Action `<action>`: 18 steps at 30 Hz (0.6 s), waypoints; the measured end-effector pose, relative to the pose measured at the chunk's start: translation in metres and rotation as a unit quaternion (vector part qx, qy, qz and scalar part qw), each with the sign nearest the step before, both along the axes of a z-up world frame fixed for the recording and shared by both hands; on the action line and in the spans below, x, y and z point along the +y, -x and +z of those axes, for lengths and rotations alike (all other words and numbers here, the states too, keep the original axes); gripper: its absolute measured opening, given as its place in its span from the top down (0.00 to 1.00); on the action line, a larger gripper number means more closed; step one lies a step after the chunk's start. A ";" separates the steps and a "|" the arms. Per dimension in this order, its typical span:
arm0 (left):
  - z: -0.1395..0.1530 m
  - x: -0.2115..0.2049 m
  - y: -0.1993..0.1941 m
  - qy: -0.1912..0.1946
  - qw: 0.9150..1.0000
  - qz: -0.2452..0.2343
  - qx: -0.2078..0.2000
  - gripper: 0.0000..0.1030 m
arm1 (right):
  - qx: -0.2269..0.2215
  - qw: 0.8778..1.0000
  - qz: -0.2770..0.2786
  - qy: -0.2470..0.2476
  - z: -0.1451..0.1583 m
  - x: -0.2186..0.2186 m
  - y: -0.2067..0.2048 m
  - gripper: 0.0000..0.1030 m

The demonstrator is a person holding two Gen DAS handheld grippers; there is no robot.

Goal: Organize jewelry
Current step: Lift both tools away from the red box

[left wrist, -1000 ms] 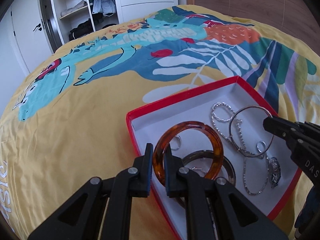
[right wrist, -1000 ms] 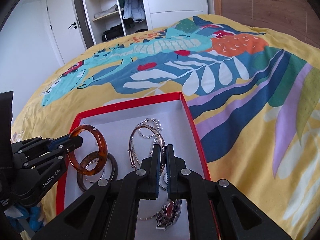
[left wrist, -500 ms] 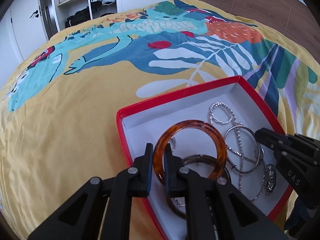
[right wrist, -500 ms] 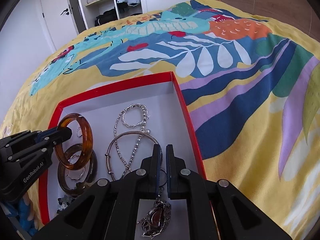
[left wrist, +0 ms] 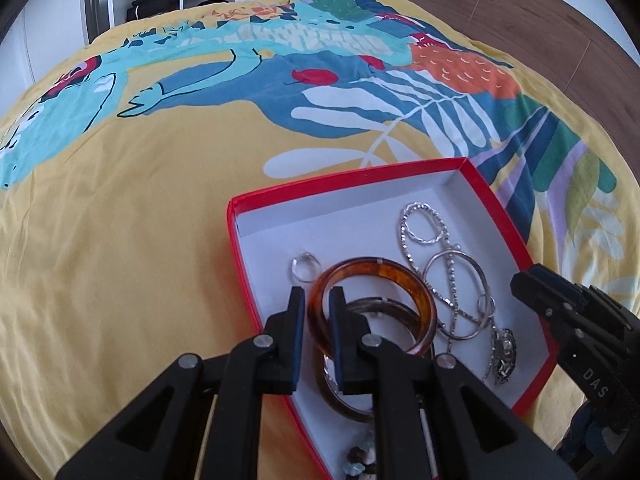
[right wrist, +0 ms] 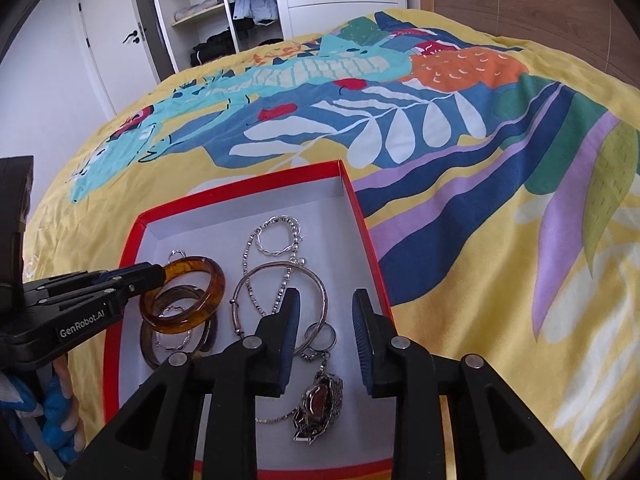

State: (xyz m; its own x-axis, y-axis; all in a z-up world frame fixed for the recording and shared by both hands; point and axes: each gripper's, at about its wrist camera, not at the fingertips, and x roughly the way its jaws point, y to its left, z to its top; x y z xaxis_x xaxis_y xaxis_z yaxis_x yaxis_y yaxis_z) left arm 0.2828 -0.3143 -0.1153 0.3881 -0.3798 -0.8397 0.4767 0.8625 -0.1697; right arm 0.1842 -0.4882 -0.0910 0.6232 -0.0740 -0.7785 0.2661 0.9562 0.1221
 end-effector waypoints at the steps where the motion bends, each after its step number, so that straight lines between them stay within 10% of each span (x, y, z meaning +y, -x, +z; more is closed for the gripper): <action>1: 0.002 0.002 0.002 0.002 1.000 0.000 0.000 0.88 | -0.002 1.000 -0.001 -0.001 0.003 0.000 0.002 0.70; 18: 0.112 0.105 0.094 -0.012 0.992 0.085 -0.093 0.59 | -0.040 0.999 0.033 -0.006 0.081 0.082 0.064 0.43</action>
State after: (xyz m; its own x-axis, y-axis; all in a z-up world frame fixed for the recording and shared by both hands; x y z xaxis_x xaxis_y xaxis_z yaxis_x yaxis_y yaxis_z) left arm 0.1893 -0.2094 -0.0031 0.5936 -0.2770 -0.7556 0.3456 0.9357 -0.0715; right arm 0.1205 -0.4060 -0.0097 0.6861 -0.0224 -0.7271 0.1920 0.9697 0.1512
